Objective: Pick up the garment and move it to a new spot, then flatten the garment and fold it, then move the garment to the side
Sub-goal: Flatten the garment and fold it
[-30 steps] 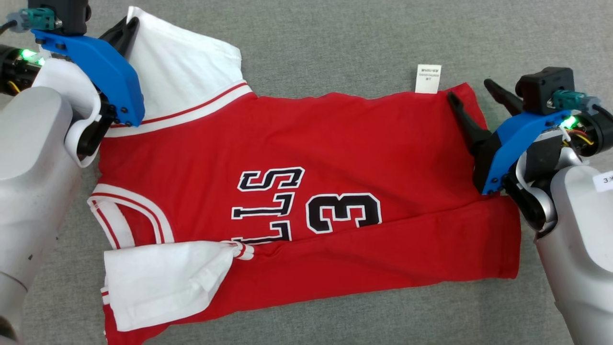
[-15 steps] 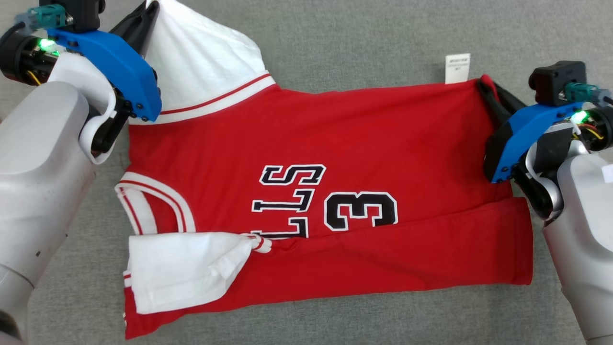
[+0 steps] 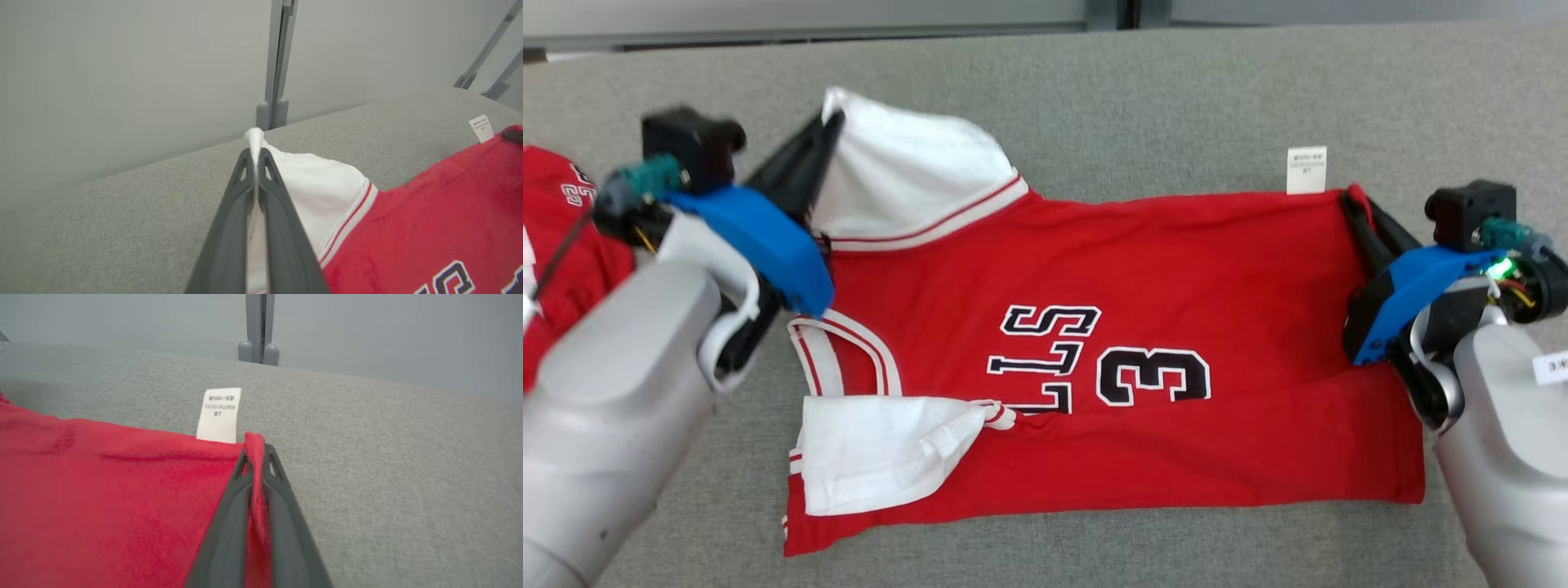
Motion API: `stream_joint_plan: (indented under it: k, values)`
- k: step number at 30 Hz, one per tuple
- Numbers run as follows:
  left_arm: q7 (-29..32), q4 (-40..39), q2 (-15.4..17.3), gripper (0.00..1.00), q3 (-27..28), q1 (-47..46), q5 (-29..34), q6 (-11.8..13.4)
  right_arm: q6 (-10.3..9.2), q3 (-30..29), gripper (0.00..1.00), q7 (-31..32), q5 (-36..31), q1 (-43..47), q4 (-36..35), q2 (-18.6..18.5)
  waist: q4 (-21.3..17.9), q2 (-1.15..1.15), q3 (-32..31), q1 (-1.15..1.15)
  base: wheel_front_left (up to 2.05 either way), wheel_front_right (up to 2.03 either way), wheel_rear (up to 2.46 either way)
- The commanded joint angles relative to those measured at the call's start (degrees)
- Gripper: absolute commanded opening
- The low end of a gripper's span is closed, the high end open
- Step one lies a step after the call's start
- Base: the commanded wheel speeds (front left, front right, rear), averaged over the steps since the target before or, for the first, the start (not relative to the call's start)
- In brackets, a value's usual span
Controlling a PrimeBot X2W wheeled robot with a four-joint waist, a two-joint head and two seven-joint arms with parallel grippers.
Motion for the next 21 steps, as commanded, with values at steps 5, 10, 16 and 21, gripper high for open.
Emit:
stream_joint_plan:
  k: [5,10,16,21]
  values:
    - [-1.8,-6.5,2.7,0.00,-0.2,7.6,-0.5,2.6,0.01,-0.7,0.00,-3.0,0.4,3.8,0.9,0.5,0.3,0.00,-2.9,0.00,0.00,0.00,0.00]
    - [-2.5,-13.7,4.9,0.00,0.0,14.6,-1.3,6.5,0.01,-1.2,0.00,-5.5,0.7,6.9,0.8,0.5,0.8,0.00,-4.5,0.00,0.00,0.00,0.00]
    - [-3.0,-19.7,6.8,0.00,0.7,22.1,-2.5,10.4,0.01,-1.7,0.00,-8.6,0.9,10.8,0.2,1.1,1.1,0.00,-6.1,0.00,0.00,0.00,0.00]
    - [-3.2,-22.3,7.6,0.00,1.5,26.3,-2.9,12.4,0.01,-2.2,0.00,-10.4,0.8,13.4,-0.1,1.8,1.1,0.00,-7.1,0.00,0.00,0.00,0.00]
